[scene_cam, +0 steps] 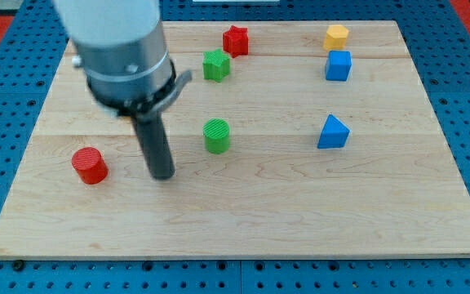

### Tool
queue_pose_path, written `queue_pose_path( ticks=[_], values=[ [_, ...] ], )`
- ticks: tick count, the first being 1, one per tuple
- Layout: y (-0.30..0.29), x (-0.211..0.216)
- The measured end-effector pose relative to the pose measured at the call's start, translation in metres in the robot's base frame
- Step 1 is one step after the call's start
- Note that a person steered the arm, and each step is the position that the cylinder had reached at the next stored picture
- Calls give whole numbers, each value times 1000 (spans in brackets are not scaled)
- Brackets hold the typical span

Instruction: Push the red circle and yellow heart downwards

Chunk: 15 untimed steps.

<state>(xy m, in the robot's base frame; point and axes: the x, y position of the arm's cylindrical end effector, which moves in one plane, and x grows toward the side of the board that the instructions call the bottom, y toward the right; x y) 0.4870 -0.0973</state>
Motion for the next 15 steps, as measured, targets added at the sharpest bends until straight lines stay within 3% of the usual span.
queue_pose_path(
  ticks=[1, 2, 3, 6, 9, 10, 12, 13, 15],
  values=[
    [10, -73],
    [-13, -120],
    [-57, -112],
    [-100, -28],
    [-72, 11],
    [-89, 13],
    [-86, -60],
    [-124, -60],
    [-122, -28]
  ],
)
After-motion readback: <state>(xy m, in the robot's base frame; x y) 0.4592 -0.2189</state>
